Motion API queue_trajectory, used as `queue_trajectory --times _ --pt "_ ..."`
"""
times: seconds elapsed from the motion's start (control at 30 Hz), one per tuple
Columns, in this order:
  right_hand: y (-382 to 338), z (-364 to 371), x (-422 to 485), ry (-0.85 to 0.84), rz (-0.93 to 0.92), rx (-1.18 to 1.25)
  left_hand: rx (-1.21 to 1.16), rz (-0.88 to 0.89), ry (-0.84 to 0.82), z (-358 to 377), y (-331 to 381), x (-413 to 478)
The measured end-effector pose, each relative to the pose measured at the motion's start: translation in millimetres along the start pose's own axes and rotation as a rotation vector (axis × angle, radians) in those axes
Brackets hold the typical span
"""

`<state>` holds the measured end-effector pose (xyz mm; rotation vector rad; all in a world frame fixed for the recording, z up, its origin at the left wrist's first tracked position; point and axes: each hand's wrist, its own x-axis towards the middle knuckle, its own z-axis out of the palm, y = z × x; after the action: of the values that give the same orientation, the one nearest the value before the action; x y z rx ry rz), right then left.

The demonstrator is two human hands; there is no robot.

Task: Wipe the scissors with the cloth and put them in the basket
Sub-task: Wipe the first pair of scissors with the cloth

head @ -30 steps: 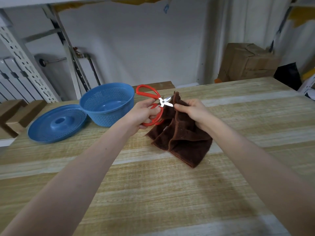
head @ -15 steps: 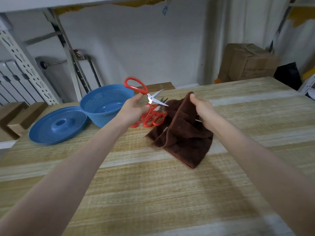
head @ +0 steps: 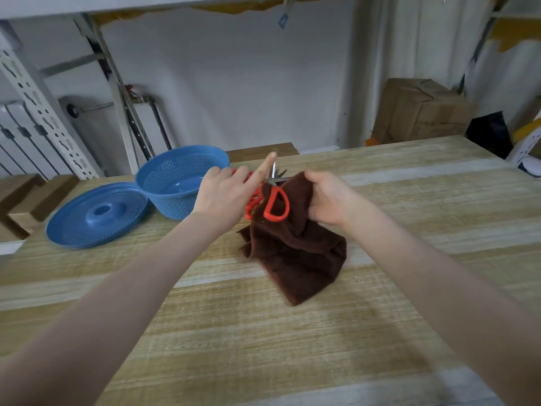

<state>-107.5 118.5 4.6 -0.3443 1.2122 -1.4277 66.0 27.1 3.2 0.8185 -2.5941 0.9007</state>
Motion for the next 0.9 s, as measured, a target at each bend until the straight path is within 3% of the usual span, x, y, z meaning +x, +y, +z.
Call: queue_trajectory --times 0.17,0.33,0.5,0.6,0.63,0.67,0.77,0.9 --pt "10 4 10 -0.030 -0.005 -0.058 0.072 -0.063 0.098 0 2 1" --pt "18 7 22 0.054 -0.069 -0.054 -0.077 -0.045 0.169 10 8 -1" --pt "19 8 26 0.219 -0.174 -0.028 -0.731 -0.208 0.209 14 16 -7" --pt "16 8 29 0.311 -0.226 0.032 -0.832 -0.294 0.412 11 31 -14" --pt "16 7 30 0.338 -0.238 0.029 -0.864 -0.362 0.385 7 37 -13" --pt "15 7 31 0.358 -0.243 0.016 -0.942 -0.425 0.255 2 40 -8" --pt "19 8 33 0.367 -0.261 -0.042 -1.226 -0.557 -0.382 -3 43 9" --pt "23 10 26 0.249 -0.292 -0.192 -1.370 -0.560 -0.509 -2 40 20"
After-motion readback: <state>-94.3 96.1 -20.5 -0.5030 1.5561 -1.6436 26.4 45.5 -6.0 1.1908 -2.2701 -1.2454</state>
